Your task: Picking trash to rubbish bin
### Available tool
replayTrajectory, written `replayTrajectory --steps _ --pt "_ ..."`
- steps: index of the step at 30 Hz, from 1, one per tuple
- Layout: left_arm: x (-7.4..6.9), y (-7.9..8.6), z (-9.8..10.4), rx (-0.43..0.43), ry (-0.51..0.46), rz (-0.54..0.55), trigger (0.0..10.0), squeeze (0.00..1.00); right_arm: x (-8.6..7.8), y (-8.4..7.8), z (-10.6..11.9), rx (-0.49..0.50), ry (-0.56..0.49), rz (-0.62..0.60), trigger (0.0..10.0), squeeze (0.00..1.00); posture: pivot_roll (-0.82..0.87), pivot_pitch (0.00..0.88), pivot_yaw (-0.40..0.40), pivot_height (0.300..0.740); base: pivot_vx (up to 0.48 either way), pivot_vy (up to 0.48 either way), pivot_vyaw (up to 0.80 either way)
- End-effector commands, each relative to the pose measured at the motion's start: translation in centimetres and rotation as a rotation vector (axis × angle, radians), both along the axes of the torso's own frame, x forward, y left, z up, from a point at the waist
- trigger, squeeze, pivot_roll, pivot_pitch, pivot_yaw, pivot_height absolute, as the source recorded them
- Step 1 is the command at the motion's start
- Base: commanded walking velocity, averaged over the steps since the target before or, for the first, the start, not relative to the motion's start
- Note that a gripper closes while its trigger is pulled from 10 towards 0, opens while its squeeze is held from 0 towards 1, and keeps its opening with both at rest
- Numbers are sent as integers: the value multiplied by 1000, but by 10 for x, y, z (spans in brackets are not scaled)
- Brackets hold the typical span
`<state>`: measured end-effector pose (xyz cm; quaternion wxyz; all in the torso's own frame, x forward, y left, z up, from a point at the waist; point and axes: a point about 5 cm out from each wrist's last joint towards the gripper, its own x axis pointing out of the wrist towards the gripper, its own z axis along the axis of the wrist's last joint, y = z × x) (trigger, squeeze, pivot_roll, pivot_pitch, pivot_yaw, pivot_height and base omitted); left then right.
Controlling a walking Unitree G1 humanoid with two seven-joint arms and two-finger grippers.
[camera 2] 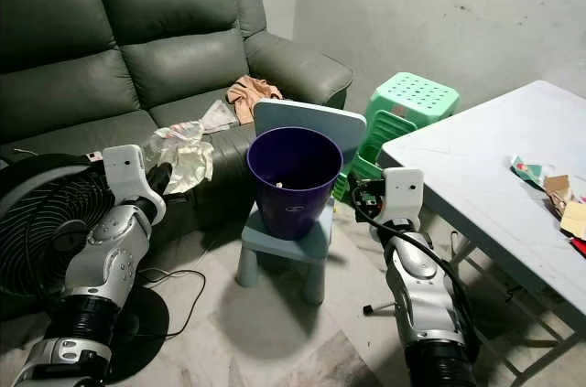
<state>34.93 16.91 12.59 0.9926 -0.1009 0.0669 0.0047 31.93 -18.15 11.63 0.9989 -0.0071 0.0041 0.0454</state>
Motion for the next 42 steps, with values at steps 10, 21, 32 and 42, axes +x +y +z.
replayTrajectory --steps 10,21,32,42 --pt "0 3 8 -3 -26 0 10000 0 1 -2 12 6 -52 -8 10000 0 -28 10 -71 740 460 0 0" --pt "0 3 10 -5 -30 -1 10000 0 1 -4 14 11 -60 -17 10000 0 -29 18 -71 740 461 0 0" --pt "0 0 12 -18 -27 -7 10000 0 0 -3 15 7 -65 -5 10000 0 -32 23 -74 740 298 0 0" --pt "0 1 7 -48 13 1 10000 0 2 -2 18 -6 -38 -18 10000 0 -31 24 -78 740 0 0 0"
